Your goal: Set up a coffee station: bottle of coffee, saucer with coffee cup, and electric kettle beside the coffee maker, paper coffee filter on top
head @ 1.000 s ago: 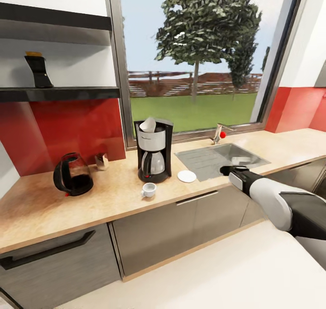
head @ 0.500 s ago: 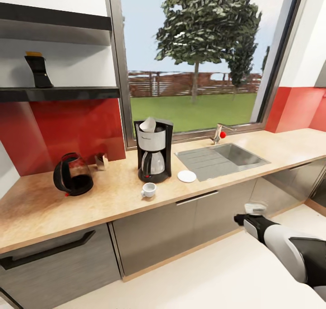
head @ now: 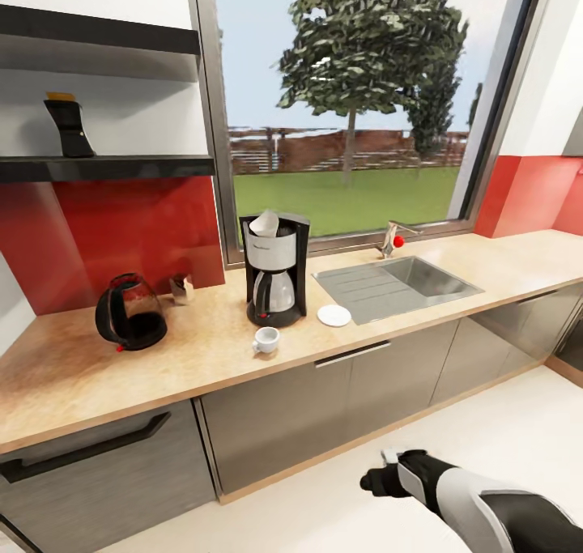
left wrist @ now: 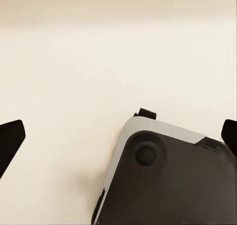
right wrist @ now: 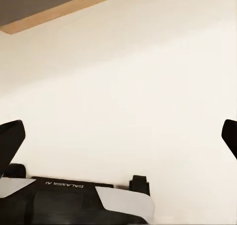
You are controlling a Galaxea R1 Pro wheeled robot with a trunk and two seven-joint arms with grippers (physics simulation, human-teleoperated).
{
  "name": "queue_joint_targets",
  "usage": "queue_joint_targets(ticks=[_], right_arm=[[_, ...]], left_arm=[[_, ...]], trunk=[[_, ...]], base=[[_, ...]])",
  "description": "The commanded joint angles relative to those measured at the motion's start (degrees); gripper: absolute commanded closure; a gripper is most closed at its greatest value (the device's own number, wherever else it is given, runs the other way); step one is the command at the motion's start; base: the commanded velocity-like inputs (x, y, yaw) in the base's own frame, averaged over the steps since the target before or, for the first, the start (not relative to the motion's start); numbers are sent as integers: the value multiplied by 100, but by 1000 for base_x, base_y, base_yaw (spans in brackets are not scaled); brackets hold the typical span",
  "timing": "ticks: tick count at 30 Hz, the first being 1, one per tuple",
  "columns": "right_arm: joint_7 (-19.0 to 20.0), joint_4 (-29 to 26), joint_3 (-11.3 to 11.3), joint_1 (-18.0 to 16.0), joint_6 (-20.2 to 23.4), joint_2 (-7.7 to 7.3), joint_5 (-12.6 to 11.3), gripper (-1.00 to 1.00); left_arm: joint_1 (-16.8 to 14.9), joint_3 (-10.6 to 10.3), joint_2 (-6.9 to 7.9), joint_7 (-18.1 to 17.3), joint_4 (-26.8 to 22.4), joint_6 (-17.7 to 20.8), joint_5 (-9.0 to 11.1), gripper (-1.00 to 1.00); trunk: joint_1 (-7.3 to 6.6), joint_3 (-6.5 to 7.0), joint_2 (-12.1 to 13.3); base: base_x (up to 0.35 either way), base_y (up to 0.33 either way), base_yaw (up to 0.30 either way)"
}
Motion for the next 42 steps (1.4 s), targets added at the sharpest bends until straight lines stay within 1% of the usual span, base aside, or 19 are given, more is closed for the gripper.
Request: queue_joint_targets(ticks=[1, 2, 4, 7, 13, 20, 21, 24, 25, 26, 28, 31, 32, 34, 35, 37, 39, 40, 42], right_arm=[[26, 7, 16, 42, 10, 68, 16, -100], [30, 7, 17, 116, 14, 163, 21, -100], [35, -1, 20, 203, 15, 274, 26, -100], [37, -22, 22, 245, 13, 323, 28, -100], [37, -44, 32, 260, -8, 350, 37, -100], [30, -46, 33, 262, -307, 350, 36, -100], [21, -46, 33, 261, -352, 347, 30, -100], [21, -44, 33, 261, -356, 346, 29, -100], [29, -5, 25, 392, -559, 303, 29, -100], [29, 1, 29, 514, -907, 294, 32, -100], [29, 5, 32, 801, -1749, 288, 35, -100], [29, 6, 32, 1004, -2352, 285, 37, -100], [27, 6, 32, 1033, -2427, 285, 37, -100], [28, 4, 31, 1112, -2633, 283, 36, -100], [29, 1, 32, 1124, -2661, 281, 35, -100], [29, -10, 32, 1148, -2701, 278, 31, -100], [29, -20, 32, 1156, -2706, 280, 30, -100], [29, -22, 32, 1157, -2706, 281, 30, -100], [18, -26, 33, 1160, -2705, 283, 28, -100]], left_arm=[[-3, 3, 2, -3, -23, -67, 45, -100], [-3, 4, 7, -5, -62, -161, 44, -100], [-3, 5, 15, -5, -105, -332, 43, -100], [-5, 6, 17, -5, -128, -434, 43, -100], [-7, 5, -11, -7, -138, -481, 43, -100], [-5, -2, -14, -7, -139, -489, 51, -100], [-6, -3, -19, -4, -139, -549, 57, -100], [-9, 0, -22, -6, -139, -562, 60, -100], [-6, 4, -23, -7, -139, -575, 60, -100], [-6, 5, -23, -7, -139, -587, 60, -100], [-9, 5, -23, -7, -139, -649, 60, -100], [-8, 5, -18, -7, -139, -718, 60, -100], [-7, 5, -17, -7, -139, -736, 60, -100], [-9, 5, -16, -5, -162, -922, 58, -100], [-9, 5, -14, -4, -185, -1007, 57, -100], [-7, 2, 0, -1, -366, -1465, 49, -100], [-5, 5, 27, 1, -546, -2023, 45, -100], [-5, 8, 38, 1, -575, -2162, 45, -100], [-4, 21, 109, 1, -675, -2647, 43, -100]], trunk=[[4, -12, -13], [4, -12, -13], [4, -12, -13], [4, -12, -13], [4, -12, -13], [4, -12, -13], [4, -12, -13], [4, -12, -13], [4, -12, -13], [4, -12, -13], [4, -12, -13], [4, -12, -13], [4, -12, -13], [4, -12, -13], [4, -12, -13], [4, -12, -13], [4, -12, -13], [4, -12, -13], [4, -12, -13]], base=[[0, 0, 0], [0, 0, 0], [0, 0, 0], [0, 0, 0], [0, 0, 0], [0, 0, 0], [0, 0, 0], [0, 0, 0], [0, 0, 0], [0, 0, 0], [0, 0, 0], [0, 0, 0], [0, 0, 0], [0, 0, 0], [0, 0, 0], [0, 0, 0], [0, 0, 0], [0, 0, 0], [0, 0, 0]])
